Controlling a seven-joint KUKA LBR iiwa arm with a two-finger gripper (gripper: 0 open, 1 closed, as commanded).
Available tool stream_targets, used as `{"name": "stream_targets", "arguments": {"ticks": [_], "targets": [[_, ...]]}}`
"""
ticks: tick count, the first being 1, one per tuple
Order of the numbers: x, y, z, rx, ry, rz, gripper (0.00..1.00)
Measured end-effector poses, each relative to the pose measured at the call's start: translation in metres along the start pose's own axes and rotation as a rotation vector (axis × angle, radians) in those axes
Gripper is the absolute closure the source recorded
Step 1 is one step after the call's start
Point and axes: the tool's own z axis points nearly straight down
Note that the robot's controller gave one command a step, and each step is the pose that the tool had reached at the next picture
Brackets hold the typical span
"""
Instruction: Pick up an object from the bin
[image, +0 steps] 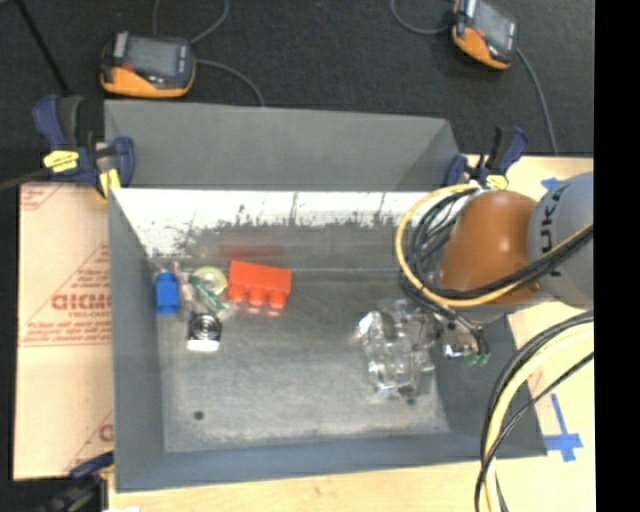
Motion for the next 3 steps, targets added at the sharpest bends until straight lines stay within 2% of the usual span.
{"name": "stream_targets", "arguments": {"ticks": [1,2,3], "targets": [[0.012,-0.013,0.009,0.001,-0.003,0.049,0.00],[0.044,-0.023,0.013,0.006,-0.008,-0.175,0.00],[0.046,-0.022,0.013,0.003,0.000,-0.178,1.00]]}}
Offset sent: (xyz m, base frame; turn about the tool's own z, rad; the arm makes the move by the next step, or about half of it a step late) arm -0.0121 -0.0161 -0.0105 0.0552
